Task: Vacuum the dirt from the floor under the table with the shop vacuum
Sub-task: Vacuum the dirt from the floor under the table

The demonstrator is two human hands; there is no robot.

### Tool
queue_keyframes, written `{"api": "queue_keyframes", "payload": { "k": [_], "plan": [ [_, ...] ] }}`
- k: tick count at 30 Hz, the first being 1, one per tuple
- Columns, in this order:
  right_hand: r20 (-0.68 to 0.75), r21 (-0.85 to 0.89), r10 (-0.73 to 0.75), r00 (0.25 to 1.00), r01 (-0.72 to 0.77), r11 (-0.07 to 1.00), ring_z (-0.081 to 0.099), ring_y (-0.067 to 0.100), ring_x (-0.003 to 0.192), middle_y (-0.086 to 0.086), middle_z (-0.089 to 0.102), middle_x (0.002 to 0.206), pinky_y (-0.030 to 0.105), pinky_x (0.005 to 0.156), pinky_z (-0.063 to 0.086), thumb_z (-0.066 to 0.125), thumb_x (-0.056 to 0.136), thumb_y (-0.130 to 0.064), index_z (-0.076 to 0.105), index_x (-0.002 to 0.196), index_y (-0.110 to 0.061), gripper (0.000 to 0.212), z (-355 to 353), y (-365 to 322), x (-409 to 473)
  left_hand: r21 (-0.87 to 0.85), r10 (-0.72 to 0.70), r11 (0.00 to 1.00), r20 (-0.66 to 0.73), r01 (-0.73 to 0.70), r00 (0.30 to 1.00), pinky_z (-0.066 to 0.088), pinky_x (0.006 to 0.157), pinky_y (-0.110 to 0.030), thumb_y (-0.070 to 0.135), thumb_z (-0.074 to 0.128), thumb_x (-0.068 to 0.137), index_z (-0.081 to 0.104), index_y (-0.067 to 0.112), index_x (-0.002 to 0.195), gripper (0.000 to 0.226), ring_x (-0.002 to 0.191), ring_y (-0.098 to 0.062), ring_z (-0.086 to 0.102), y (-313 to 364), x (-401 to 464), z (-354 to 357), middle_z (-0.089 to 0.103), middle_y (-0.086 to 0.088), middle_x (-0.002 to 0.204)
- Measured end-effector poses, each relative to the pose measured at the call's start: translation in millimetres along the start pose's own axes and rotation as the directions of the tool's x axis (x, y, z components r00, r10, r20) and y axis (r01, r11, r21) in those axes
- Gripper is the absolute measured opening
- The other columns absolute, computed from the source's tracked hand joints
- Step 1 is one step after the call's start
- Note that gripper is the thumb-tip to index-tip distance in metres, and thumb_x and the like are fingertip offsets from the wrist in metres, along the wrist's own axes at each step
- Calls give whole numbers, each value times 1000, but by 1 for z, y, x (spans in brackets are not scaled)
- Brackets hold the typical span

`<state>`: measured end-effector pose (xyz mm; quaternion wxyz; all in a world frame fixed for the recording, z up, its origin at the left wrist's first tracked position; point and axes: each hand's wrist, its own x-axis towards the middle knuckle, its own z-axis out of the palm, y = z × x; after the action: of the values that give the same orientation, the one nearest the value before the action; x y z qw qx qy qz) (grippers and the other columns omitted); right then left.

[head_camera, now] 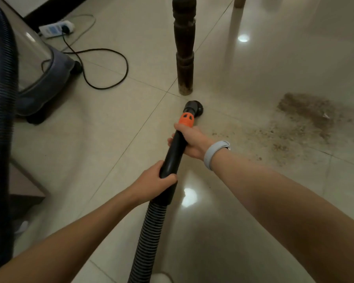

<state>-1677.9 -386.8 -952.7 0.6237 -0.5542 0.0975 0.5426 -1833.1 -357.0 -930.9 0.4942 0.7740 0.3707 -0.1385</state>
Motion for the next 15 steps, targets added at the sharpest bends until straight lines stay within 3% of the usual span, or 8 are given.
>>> {"api": "queue_keyframes", "payload": {
  "k": [6, 12, 15],
  "plan": [
    [81, -13, 61, 995, -60, 998, 49, 21, 57, 9, 44, 72, 33, 58, 50, 52, 95, -9, 40, 92, -6, 12, 29, 22, -13, -98, -112, 989, 6, 112, 994, 57, 82, -43, 17, 62, 81, 46, 16, 106, 30, 90, -26, 66, -11, -19, -1, 63, -13, 99],
    [21, -5, 97, 995, -97, 995, 53, 24, 55, 12, 48, 70, 37, 58, 52, 58, 92, -17, 43, 98, -5, 20, 20, 31, -21, 65, -51, 997, 30, 49, 998, 48, 62, -21, 26, 61, 87, 45, 18, 107, 27, 80, -12, 62, -22, -33, 1, 59, 0, 90],
    [-45, 4, 112, 993, -112, 994, 53, 22, 54, 11, 48, 71, 35, 56, 53, 54, 94, -21, 43, 91, -6, 19, 17, 37, -24, 66, -49, 997, 100, 42, 994, 48, 62, -19, 25, 61, 87, 44, 18, 109, 28, 79, -12, 62, -23, -38, 4, 59, -1, 91]
  ]
}}
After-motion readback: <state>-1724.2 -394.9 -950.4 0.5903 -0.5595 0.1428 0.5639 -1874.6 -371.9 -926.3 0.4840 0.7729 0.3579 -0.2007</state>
